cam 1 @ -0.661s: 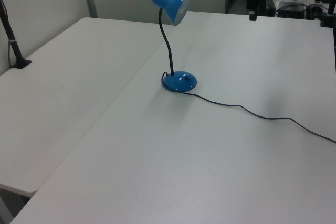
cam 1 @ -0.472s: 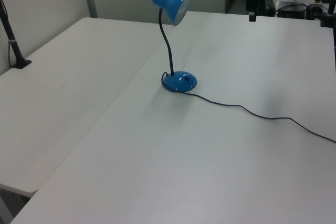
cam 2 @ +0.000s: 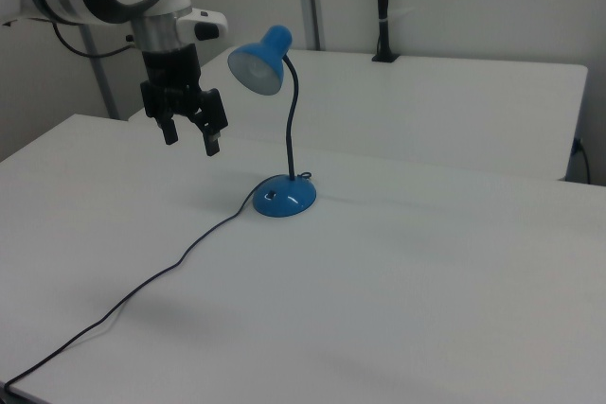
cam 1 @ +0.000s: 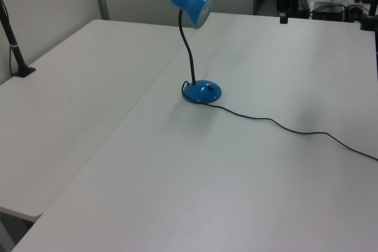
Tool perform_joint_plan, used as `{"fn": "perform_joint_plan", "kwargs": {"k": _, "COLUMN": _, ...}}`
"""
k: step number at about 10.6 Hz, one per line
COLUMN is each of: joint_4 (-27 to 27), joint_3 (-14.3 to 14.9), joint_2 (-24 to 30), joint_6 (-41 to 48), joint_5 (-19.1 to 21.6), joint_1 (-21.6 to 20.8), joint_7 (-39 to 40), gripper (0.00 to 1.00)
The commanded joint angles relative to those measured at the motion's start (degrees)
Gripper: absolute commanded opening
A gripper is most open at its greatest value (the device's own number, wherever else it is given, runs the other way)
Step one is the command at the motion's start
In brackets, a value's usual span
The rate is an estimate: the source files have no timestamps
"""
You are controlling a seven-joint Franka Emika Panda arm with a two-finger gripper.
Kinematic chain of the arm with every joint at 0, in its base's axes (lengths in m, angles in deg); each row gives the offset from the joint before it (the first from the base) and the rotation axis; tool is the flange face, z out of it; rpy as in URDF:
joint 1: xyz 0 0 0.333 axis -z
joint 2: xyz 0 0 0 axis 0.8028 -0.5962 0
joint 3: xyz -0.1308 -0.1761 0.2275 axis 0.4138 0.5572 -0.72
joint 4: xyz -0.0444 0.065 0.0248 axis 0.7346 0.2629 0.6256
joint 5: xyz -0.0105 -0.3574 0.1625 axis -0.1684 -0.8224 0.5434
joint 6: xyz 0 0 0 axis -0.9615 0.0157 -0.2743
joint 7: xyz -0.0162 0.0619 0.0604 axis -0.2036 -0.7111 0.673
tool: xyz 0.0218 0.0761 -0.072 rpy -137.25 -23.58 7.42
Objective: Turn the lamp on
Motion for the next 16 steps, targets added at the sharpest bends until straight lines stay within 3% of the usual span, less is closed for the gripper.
{"fn": "perform_joint_plan", "kwargs": {"k": 1, "joint_4": 1.22, "joint_3": 0.06, "joint_2": -0.6, "joint_6": 0.83, "joint_5": -0.25, "joint_1": -0.2, "joint_7": -1.11, "gripper": 1.0}}
{"fn": "perform_joint_plan", "kwargs": {"k": 4, "joint_4": 1.22, "joint_3": -0.2, "joint_2": -3.22, "joint_6": -3.21, "joint_5": -0.95, "joint_1": -0.47, "joint_7": 0.02, "gripper": 1.0}}
{"fn": "perform_joint_plan", "kwargs": {"k": 5, "joint_4": 1.14, "joint_3": -0.29, "joint_2": -4.11, "joint_6": -6.61, "joint_5": -0.43, "joint_1": -0.38, "joint_7": 0.2, "gripper": 0.82}}
{"fn": "perform_joint_plan", "kwargs": {"k": 6, "joint_4": 1.05, "joint_3": -0.37, "joint_2": -6.12, "joint_6": -10.47, "joint_5": -0.25, "joint_1": -0.64, "joint_7": 0.46, "gripper": 0.35}}
{"fn": "perform_joint_plan", "kwargs": {"k": 7, "joint_4": 1.05, "joint_3": -0.38, "joint_2": -7.61, "joint_6": -13.04, "joint_5": -0.08, "joint_1": -1.86, "joint_7": 1.08, "gripper": 0.0}}
{"fn": "perform_joint_plan", "kwargs": {"k": 11, "joint_4": -1.24, "joint_3": -0.38, "joint_2": -15.25, "joint_6": -33.23, "joint_5": 1.59, "joint_1": -3.37, "joint_7": 1.43, "gripper": 0.0}}
{"fn": "perform_joint_plan", "kwargs": {"k": 16, "joint_4": -1.06, "joint_3": -0.38, "joint_2": -25.19, "joint_6": -50.38, "joint_5": 1.51, "joint_1": -3.8, "joint_7": 0.56, "gripper": 0.0}}
